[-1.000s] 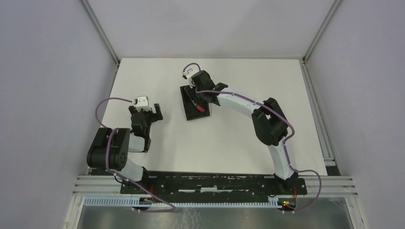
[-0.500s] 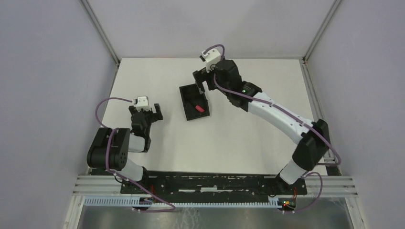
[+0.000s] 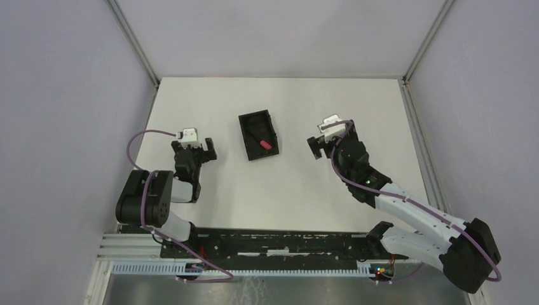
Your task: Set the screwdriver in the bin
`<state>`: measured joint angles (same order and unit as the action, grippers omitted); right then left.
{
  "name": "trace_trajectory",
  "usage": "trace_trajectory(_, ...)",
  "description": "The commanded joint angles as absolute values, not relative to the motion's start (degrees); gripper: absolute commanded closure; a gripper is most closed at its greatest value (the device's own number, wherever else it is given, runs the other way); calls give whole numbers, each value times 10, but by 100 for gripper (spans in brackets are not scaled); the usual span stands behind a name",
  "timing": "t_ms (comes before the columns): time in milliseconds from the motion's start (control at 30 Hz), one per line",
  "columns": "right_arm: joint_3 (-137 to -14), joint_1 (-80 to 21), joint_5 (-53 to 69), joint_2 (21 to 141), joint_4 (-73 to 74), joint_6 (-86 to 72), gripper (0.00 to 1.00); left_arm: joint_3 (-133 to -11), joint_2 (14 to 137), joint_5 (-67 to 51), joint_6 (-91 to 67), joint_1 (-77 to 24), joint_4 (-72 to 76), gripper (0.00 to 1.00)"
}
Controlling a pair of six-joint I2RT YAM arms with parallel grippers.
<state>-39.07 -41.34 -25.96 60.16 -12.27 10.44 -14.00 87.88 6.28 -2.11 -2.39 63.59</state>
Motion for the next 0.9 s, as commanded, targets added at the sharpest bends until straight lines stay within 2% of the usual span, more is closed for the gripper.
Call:
trace_trajectory(0, -278, -361, -280, 539, -197, 98, 2, -143, 879, 64, -12, -26, 666, 0)
trace_trajectory(333, -95, -282, -258, 472, -259, 22, 2, -143, 879, 64, -11, -25, 666, 0)
trace_trajectory(867, -72, -273, -259, 477, -283, 20, 2, -145, 881, 64, -12, -25, 664, 0)
